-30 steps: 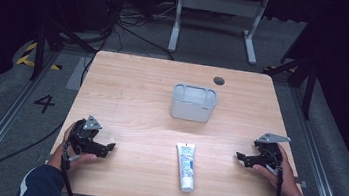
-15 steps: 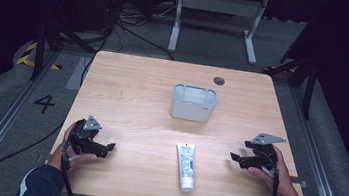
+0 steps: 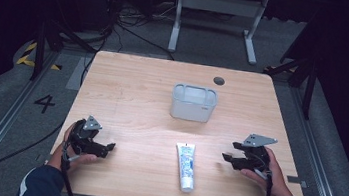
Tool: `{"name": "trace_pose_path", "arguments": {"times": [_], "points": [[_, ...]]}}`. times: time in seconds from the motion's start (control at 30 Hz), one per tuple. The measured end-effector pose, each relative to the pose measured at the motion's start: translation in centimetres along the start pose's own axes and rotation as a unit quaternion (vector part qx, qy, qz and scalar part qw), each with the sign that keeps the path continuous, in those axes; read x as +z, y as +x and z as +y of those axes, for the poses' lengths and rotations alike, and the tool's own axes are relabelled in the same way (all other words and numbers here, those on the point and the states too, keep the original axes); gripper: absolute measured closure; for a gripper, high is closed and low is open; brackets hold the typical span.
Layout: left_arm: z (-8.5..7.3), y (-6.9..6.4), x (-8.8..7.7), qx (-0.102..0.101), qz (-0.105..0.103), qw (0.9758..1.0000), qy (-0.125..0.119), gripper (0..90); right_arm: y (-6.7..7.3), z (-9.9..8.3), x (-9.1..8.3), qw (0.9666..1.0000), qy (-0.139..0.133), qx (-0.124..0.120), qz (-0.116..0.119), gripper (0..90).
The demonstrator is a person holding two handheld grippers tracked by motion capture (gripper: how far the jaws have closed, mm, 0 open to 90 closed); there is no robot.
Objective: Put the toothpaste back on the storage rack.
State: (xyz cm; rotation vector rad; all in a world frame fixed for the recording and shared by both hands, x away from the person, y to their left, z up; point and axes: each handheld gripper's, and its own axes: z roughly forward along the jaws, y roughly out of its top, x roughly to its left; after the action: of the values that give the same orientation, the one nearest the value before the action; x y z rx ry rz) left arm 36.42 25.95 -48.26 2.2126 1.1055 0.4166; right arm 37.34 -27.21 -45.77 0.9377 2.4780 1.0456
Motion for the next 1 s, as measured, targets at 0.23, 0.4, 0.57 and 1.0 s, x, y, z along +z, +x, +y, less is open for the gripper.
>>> {"name": "trace_pose_path", "arguments": {"times": [0.23, 0.4, 0.57, 1.0], "points": [[0.0, 0.0, 0.0, 0.001, 0.000, 1.0000, 0.000, 0.4, 1.6, 1.2, 0.3, 0.9998, -0.003, -0.012, 0.016, 45.2], [0.0, 0.0, 0.0, 0.001, 0.000, 1.0000, -0.001, 0.4, 3.3, 2.3, 0.7, 0.9995, 0.002, -0.016, 0.027, 43.3], [-0.1, -0.2, 0.0, -0.005, -0.004, 1.0000, -0.001, 0.5, 5.1, 3.1, 1.1, 0.9986, 0.006, -0.039, 0.036, 45.0], [0.0, -0.1, 0.0, 0.005, -0.003, 1.0000, -0.003, 0.5, 7.3, 4.4, 3.4, 0.9952, 0.035, -0.076, 0.050, 64.1]]}}
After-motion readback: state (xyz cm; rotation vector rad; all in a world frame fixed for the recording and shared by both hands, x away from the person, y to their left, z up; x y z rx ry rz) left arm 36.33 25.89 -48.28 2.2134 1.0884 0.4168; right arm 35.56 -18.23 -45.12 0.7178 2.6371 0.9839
